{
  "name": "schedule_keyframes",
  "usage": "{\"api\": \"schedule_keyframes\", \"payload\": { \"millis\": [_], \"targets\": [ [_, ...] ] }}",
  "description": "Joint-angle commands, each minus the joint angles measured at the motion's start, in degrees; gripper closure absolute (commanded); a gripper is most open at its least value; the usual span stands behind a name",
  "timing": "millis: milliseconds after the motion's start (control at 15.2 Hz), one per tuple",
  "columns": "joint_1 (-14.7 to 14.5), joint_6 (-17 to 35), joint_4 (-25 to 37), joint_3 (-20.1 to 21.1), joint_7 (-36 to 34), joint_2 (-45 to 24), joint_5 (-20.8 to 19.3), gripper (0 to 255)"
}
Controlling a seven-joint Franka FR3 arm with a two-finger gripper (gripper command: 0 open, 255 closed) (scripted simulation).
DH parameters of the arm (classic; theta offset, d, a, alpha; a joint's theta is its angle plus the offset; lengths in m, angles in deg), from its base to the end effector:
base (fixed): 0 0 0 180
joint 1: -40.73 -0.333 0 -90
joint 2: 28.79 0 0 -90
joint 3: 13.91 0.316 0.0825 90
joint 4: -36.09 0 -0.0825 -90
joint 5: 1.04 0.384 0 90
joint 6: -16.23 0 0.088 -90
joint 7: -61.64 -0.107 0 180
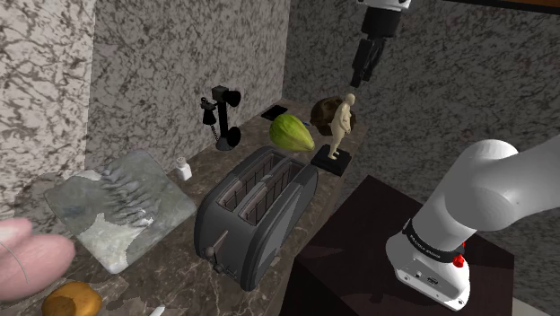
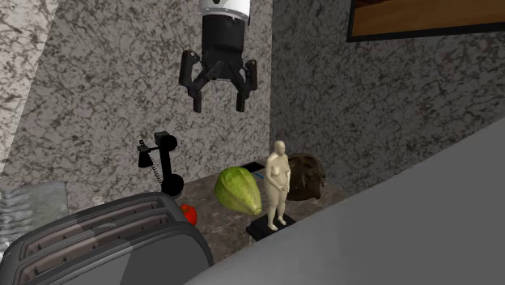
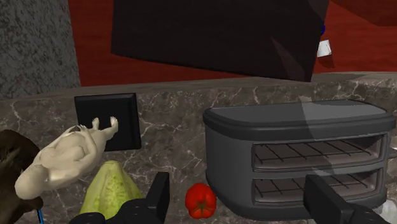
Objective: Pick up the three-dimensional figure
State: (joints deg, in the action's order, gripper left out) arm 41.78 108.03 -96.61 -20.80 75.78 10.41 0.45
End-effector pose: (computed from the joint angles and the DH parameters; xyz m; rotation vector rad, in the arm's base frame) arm 0.3343 -0.0535 0.5777 -3.0284 -0.2049 0.0221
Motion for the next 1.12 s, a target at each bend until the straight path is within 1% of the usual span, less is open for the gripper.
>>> {"api": "schedule_keyframes", "payload": {
  "millis": [0, 264, 528, 792, 1056],
  "targets": [
    [0.4, 1.0, 0.4, -2.3, 3.2, -2.0, -1.1, 0],
    [1.0, 3.6, 2.5, -7.1, 9.7, -7.9, -2.8, 0],
    [1.4, 5.9, 5.7, -11.8, 16.3, -14.8, -3.4, 0],
    [1.7, 7.8, 10.2, -16.0, 23.2, -22.8, -2.7, 0],
    [2.3, 9.0, 16.0, -19.8, 30.4, -31.8, -0.5, 0]
  ]
}}
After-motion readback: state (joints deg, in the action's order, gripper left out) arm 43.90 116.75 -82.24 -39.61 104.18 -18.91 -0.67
